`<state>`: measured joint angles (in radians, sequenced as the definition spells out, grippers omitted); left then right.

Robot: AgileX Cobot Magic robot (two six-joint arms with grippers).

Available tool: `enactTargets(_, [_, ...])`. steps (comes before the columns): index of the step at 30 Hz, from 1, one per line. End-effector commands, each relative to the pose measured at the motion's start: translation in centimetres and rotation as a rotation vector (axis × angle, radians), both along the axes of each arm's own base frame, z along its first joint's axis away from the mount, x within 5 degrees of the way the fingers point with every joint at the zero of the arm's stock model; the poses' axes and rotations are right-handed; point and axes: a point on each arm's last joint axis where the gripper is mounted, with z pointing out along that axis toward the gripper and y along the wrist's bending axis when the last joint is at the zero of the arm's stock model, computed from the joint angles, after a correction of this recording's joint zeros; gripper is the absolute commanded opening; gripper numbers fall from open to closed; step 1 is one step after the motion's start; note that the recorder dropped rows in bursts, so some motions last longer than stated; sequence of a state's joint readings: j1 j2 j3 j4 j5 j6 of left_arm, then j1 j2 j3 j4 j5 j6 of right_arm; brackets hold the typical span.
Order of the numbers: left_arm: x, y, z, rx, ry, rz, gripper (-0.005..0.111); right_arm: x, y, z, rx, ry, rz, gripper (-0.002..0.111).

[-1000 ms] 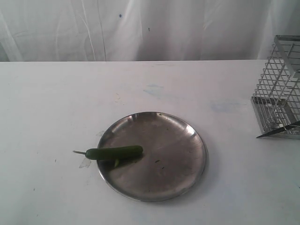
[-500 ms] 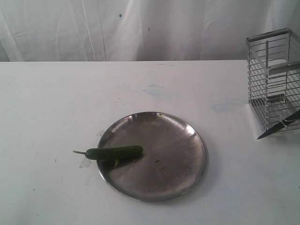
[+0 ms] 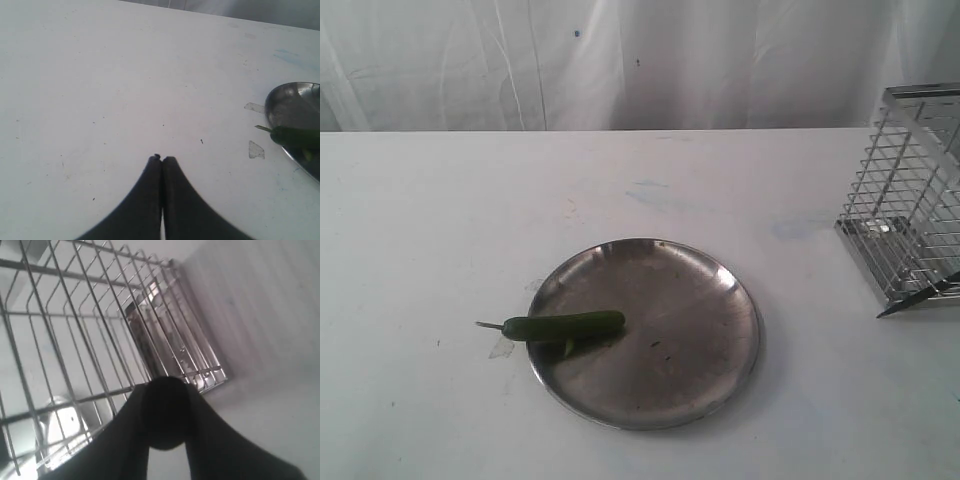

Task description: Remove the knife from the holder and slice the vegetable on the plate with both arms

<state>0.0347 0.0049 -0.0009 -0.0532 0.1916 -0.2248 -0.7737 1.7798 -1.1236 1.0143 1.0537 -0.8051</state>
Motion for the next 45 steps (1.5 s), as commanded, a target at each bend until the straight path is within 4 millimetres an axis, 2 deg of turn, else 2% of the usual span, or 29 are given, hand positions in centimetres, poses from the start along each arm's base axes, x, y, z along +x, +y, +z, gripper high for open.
enactTargets(1, [0.0, 0.0, 0.0, -0.002, -0.009, -0.006, 0.000, 0.5, -0.3, 0.9, 0.178, 0.036, -0.236, 0.000])
enactTargets(3, [0.0, 0.0, 0.0, -0.002, -0.009, -0.006, 0.000, 0.7, -0.3, 1.2, 0.238, 0.031, -0.274, 0.000])
enactTargets(10, [0.0, 0.0, 0.0, -0.001, -0.009, -0.006, 0.000, 0.5, -0.4, 1.3, 0.276, 0.068, -0.335, 0.000])
enactTargets(12, [0.0, 0.0, 0.0, -0.001, -0.009, -0.006, 0.000, 0.2, -0.3, 1.5, 0.237, 0.080, -0.319, 0.000])
enactTargets(16, [0.0, 0.0, 0.0, -0.001, -0.009, -0.006, 0.000, -1.4, -0.9, 1.1, 0.072, 0.238, -0.358, 0.000])
enactTargets(22, [0.0, 0.0, 0.0, -0.001, -0.009, -0.006, 0.000, -2.0, -0.3, 3.7, 0.018, 0.172, -0.367, 0.000])
enactTargets(27, [0.0, 0.0, 0.0, -0.001, -0.009, -0.006, 0.000, -2.5, 0.4, 4.9, 0.012, 0.156, -0.340, 0.000])
enactTargets(31, [0.0, 0.0, 0.0, -0.001, -0.009, -0.006, 0.000, -2.6, 1.3, 6.3, 0.026, 0.099, -0.311, 0.000])
enactTargets(38, [0.0, 0.0, 0.0, -0.001, -0.009, -0.006, 0.000, -3.4, 3.4, 9.0, -0.065, 0.033, -0.239, 0.000])
enactTargets(45, [0.0, 0.0, 0.0, -0.001, -0.009, -0.006, 0.000, -5.4, 7.2, 12.2, -0.213, 0.014, -0.130, 0.000])
